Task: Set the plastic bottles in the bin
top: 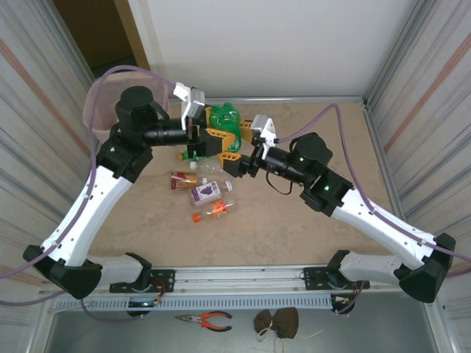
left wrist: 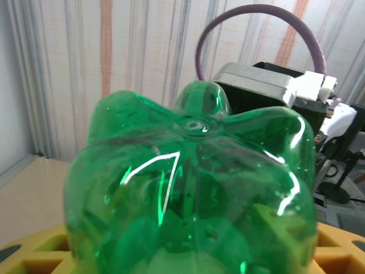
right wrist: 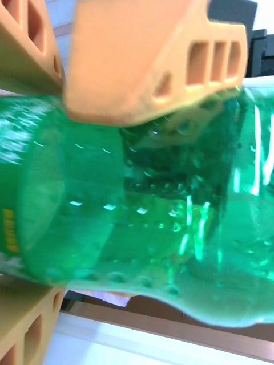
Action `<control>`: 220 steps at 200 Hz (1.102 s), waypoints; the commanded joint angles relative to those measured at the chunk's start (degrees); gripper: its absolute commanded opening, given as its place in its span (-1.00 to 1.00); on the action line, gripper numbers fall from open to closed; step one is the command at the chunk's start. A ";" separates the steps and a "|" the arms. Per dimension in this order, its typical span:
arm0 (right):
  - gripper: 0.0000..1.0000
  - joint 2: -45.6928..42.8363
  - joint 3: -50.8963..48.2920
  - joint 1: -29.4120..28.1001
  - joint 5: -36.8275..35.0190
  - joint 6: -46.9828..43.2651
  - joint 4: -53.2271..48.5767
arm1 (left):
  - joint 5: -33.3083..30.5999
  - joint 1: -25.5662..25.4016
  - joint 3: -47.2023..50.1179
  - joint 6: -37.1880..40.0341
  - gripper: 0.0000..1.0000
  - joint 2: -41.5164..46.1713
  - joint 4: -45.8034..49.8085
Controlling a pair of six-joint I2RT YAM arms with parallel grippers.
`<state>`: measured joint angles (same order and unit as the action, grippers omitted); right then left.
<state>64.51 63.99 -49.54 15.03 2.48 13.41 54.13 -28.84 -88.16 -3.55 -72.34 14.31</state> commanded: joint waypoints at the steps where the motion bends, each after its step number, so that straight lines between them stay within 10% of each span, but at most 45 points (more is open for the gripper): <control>1: 0.57 -3.13 1.26 -0.30 -2.78 -1.38 -3.42 | -2.95 2.40 -4.07 3.55 0.02 1.05 5.23; 113: 0.64 -11.30 -3.64 -0.22 -10.66 -2.33 -10.32 | -20.48 29.43 -22.33 14.94 0.01 -9.46 32.45; 220: 0.64 -8.81 -1.94 0.10 -9.37 -3.00 -10.83 | -44.20 39.58 -39.75 22.16 0.06 -28.28 46.87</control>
<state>55.68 60.55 -49.50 5.58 0.80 2.85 16.03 9.69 -125.86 16.97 -98.76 57.45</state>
